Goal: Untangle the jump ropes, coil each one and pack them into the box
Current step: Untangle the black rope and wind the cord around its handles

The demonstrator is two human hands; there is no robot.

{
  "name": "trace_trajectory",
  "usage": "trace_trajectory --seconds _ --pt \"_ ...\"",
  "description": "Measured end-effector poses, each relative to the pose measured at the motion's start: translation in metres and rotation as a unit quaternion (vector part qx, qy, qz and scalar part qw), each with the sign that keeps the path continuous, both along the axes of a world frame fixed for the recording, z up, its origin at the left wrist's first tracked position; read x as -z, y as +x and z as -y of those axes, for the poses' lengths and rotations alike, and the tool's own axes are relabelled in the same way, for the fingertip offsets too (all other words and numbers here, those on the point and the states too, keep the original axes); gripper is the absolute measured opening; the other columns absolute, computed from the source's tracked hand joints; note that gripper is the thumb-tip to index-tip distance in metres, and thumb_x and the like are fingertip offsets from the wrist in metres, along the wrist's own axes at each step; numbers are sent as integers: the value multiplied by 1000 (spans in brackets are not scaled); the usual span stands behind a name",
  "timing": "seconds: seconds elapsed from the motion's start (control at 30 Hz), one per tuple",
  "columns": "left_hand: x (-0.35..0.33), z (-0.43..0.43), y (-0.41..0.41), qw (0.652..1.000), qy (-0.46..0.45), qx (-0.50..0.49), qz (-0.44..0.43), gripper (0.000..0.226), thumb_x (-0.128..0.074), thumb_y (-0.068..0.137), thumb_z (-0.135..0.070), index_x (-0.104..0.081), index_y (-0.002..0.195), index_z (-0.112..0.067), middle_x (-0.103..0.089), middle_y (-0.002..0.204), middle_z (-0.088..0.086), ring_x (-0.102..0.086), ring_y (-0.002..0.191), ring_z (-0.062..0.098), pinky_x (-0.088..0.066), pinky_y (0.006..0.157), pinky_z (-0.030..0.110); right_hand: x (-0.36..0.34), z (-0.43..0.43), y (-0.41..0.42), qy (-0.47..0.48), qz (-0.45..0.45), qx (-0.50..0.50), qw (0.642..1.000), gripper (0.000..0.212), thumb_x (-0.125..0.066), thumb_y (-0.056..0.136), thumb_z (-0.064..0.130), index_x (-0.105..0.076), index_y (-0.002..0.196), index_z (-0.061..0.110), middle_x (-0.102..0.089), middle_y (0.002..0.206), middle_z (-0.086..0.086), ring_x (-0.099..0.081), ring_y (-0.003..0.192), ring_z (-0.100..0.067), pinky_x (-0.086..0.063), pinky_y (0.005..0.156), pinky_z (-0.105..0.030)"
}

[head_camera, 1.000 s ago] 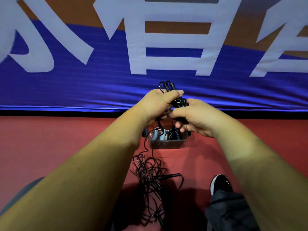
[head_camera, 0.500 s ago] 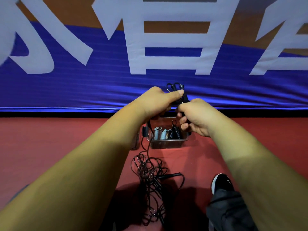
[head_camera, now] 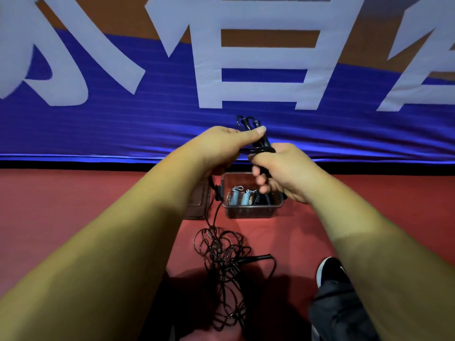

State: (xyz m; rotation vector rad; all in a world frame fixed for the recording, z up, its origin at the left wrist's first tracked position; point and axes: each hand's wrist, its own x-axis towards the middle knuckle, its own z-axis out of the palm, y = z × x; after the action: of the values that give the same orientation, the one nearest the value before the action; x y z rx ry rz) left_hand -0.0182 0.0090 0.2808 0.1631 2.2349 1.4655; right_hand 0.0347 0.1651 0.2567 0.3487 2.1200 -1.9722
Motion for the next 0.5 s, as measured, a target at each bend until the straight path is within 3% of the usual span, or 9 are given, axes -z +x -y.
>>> trace_trajectory --seconds 0.13,0.23,0.37,0.5 --pt "4 11 -5 992 113 47 36 42 -74 93 -47 -72 115 -11 -30 57 -3 -22 52 14 -16 48 26 -11 3 12 -30 31 -77 996 15 -64 104 10 -61 95 -1 -66 69 -13 -67 52 -21 -59 47 -32" --pt "4 9 -5 984 158 59 56 22 -71 97 -36 -66 92 -16 -29 57 -2 -19 52 13 -12 49 28 -17 2 14 -43 46 -91 994 19 -64 103 9 -64 88 -2 -65 70 -14 -67 52 -19 -59 47 -30" --pt "9 1 -7 981 189 38 33 39 -71 97 -31 -57 61 -24 -27 56 -2 -21 49 12 -11 50 31 -18 2 12 -91 45 -66 993 11 -69 100 12 -67 94 3 -66 71 -10 -65 53 -15 -57 47 -26" --pt "14 1 -12 975 220 -5 31 23 -72 96 -28 -63 77 -20 -28 66 4 -19 54 13 -14 45 27 -16 2 9 -137 17 -56 989 6 -71 99 11 -66 99 7 -69 79 -11 -61 58 -13 -54 52 -24"
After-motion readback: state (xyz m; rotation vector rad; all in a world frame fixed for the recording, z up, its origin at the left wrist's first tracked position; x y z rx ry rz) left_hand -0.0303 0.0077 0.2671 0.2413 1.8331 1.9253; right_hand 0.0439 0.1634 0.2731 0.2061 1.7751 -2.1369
